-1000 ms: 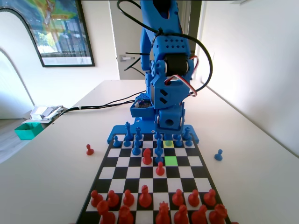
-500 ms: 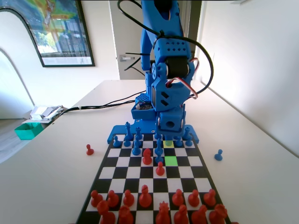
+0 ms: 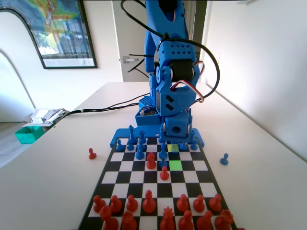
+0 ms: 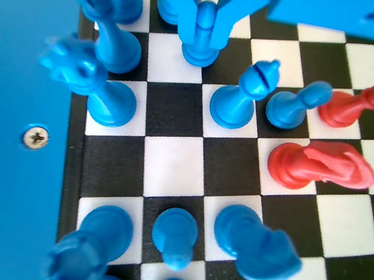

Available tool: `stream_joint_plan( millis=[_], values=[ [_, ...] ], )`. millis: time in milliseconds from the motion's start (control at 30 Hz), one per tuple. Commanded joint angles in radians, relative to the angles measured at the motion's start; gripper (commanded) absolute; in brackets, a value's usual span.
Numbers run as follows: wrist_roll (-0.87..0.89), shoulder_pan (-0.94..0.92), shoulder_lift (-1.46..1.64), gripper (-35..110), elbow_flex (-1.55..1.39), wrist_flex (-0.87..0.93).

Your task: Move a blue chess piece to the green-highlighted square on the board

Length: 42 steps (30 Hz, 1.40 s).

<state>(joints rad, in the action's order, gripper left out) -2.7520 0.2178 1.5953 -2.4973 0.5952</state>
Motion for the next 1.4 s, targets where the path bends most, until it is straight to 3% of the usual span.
stream_joint_plan(
  millis=[0, 133, 400, 533, 867, 1367],
  values=[
    [-0.028, 0.014, 0.020, 1, -0.008, -0.005],
    [-0.034, 0.002, 0.026, 1, 0.012, 0.032],
    [0.009, -0.040, 0.040, 1, 0.275, 0.371],
    [0.077, -0.044, 0.025, 1, 0.388, 0.449],
    [0.249, -0.041, -0.063, 1, 0.443, 0.350],
    [0.298, -0.046, -0.164, 1, 0.400, 0.189]
  ],
)
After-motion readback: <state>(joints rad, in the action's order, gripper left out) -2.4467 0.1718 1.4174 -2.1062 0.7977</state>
